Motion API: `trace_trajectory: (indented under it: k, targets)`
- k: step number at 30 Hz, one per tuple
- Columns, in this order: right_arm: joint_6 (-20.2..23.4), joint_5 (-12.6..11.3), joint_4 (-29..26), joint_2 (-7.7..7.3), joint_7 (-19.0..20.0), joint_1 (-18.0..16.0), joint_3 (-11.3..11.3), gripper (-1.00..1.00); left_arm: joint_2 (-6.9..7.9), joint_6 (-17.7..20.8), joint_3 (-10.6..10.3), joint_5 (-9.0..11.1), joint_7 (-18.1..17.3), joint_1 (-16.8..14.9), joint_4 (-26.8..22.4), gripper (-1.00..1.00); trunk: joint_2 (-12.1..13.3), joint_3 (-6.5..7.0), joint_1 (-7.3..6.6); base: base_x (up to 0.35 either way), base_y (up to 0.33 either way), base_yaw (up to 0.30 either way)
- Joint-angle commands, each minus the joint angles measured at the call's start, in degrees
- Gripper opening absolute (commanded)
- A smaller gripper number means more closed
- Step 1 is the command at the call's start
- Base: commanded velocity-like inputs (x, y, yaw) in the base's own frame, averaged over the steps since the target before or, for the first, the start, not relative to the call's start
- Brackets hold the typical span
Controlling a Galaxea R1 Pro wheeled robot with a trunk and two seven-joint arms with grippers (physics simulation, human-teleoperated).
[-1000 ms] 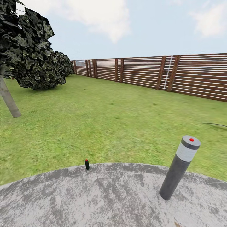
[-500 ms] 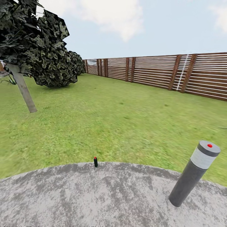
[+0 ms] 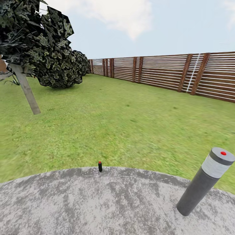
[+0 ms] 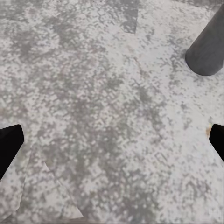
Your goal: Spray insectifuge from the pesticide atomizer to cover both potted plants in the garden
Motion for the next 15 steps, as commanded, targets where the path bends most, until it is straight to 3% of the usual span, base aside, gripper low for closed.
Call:
trace_trajectory:
  k: [1,7,15]
  targets:
    - [-0.19,0.60,0.03,0.07,-0.04,-0.03,-0.33,1.00,-0.01,-0.10,0.20,0.45,-0.43,-0.04,0.06,1.00,-0.02,-0.05,0.01,0.227,-0.193,0.260]
    - [-0.19,0.60,0.04,0.07,-0.04,-0.03,-0.33,1.00,-0.01,-0.07,0.21,0.51,-0.43,-0.04,0.05,1.00,-0.02,-0.05,0.01,0.266,-0.174,0.273]
    - [-0.19,0.60,0.04,0.07,-0.04,-0.03,-0.33,1.00,-0.01,-0.13,0.21,0.52,-0.43,-0.04,0.05,1.00,-0.02,-0.05,0.01,0.330,-0.027,0.277]
